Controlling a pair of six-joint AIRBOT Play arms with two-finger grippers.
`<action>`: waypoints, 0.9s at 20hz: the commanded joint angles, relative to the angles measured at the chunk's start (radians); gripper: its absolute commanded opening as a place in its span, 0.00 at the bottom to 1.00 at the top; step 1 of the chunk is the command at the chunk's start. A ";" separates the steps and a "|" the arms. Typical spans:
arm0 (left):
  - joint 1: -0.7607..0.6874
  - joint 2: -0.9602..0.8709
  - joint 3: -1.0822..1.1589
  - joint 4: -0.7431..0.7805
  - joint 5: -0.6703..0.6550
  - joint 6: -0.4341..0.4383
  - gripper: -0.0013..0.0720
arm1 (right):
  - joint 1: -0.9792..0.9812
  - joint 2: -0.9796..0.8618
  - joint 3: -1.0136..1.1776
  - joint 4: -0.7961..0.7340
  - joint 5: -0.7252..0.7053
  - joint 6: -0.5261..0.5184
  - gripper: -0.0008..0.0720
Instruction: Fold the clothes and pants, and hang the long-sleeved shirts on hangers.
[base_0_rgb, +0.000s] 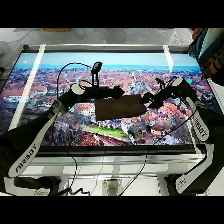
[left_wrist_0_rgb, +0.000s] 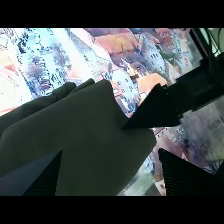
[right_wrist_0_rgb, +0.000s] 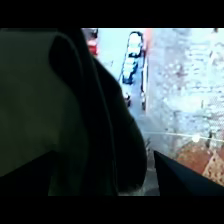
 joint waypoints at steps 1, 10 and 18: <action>0.001 0.001 0.001 0.000 -0.003 0.000 0.96 | 0.008 -0.003 -0.040 -0.010 -0.107 0.071 0.95; 0.001 0.000 0.001 0.001 -0.003 0.000 0.96 | 0.045 -0.138 -0.040 0.373 -0.008 -0.062 0.94; 0.058 0.033 0.001 0.322 -0.023 0.000 0.04 | 0.103 -0.110 0.048 0.445 -0.114 -0.177 0.03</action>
